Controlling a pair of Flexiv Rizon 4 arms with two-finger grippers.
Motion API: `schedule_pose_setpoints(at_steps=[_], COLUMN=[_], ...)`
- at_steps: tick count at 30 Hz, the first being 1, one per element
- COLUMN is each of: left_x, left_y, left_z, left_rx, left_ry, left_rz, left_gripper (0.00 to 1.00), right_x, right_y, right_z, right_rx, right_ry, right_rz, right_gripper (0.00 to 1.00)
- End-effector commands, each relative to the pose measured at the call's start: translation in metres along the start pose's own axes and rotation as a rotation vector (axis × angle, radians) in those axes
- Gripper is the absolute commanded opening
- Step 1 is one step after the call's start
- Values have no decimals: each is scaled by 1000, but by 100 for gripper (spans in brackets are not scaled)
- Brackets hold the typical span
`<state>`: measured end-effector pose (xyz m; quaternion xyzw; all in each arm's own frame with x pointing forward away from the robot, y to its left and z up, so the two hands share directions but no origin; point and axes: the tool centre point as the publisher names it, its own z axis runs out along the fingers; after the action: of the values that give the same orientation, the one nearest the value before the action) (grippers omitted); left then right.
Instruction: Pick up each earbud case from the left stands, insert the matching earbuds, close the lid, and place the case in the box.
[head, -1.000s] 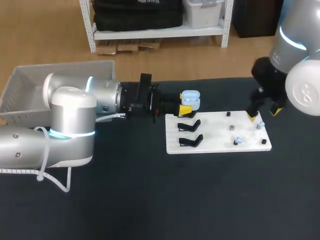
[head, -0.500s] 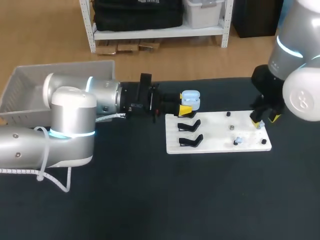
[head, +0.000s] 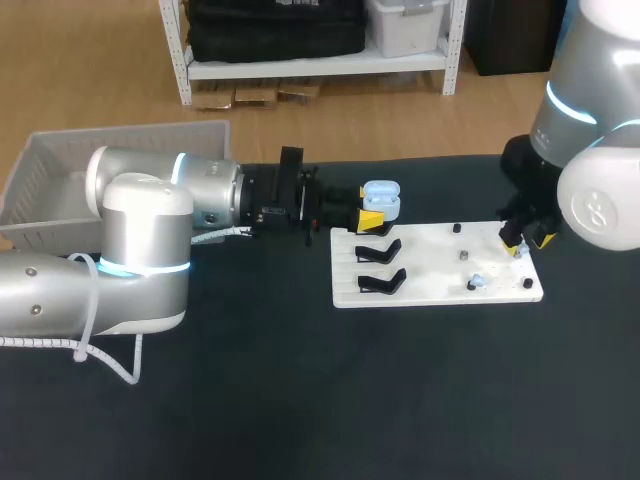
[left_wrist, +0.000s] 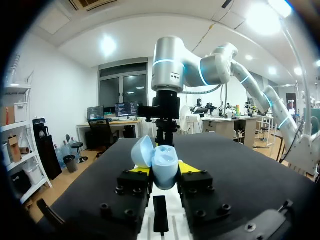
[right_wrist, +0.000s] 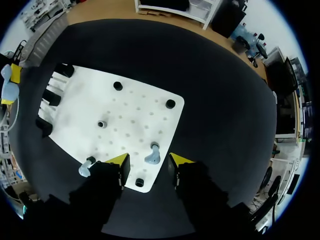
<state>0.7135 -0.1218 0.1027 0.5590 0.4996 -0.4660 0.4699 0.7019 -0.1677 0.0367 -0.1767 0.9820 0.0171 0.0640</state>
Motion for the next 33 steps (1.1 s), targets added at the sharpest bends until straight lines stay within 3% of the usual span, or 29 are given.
schedule_pose_setpoints(at_steps=[1,33], left_x=[1,1], left_y=[-2,-2], left_z=[0,0], left_rx=[-7,-7], left_ry=[-2,-2], left_rz=[3,3], left_gripper=[0,0], right_x=[2,1], right_y=[-1,-8], right_z=[3,15], right_rx=[14,60], right_ry=[-7,-27], right_rz=[12,49], right_gripper=[47,34])
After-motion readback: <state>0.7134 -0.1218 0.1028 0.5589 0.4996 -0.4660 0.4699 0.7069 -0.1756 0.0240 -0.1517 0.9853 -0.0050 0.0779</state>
